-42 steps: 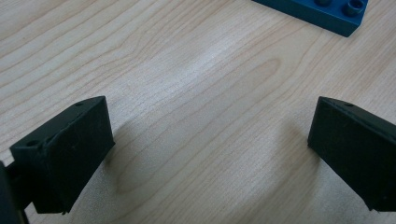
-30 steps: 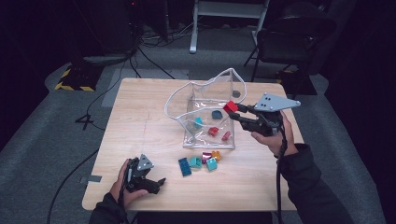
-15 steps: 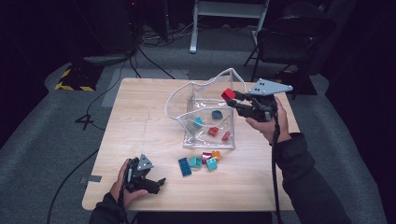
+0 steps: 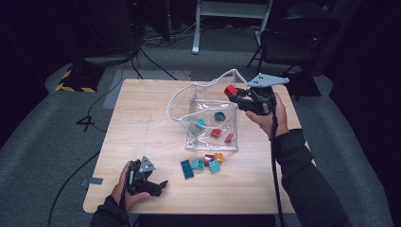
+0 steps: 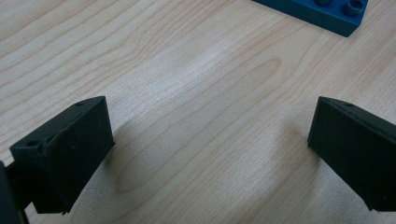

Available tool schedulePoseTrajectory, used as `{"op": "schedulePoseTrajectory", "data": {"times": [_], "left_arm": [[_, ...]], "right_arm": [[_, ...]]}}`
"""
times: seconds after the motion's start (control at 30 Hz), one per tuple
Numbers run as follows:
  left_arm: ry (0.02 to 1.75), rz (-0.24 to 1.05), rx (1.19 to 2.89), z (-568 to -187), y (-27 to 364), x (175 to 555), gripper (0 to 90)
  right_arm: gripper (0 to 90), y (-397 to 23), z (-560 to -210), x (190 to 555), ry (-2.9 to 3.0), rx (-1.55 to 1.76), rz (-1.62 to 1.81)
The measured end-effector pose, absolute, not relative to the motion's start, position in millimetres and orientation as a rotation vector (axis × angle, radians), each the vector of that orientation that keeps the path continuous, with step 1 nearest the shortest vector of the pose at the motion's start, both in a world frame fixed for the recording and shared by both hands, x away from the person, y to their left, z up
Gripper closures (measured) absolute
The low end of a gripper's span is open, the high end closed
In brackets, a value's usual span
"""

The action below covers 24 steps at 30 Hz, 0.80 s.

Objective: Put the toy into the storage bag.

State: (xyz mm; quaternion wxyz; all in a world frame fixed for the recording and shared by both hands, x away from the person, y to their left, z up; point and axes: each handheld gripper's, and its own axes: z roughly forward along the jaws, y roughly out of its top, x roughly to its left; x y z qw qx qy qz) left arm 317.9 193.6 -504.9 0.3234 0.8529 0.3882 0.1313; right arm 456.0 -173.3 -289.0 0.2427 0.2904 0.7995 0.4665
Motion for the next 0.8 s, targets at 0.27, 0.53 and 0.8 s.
{"op": "schedulePoseTrajectory", "data": {"times": [0.27, 0.53, 0.8], "left_arm": [[1.017, 0.342, 2.237, -505, 193, 318, 0.2], [1.018, 0.342, 2.236, -505, 194, 318, 0.3], [1.018, 0.345, 2.235, -505, 193, 318, 0.2]], "right_arm": [[66.7, -171, -292, 469, 2.188, 0.835, 1.239], [64.5, -169, -297, 475, 2.198, 0.867, 1.198], [55.3, -171, -299, 473, 2.165, 0.887, 1.192]]}}
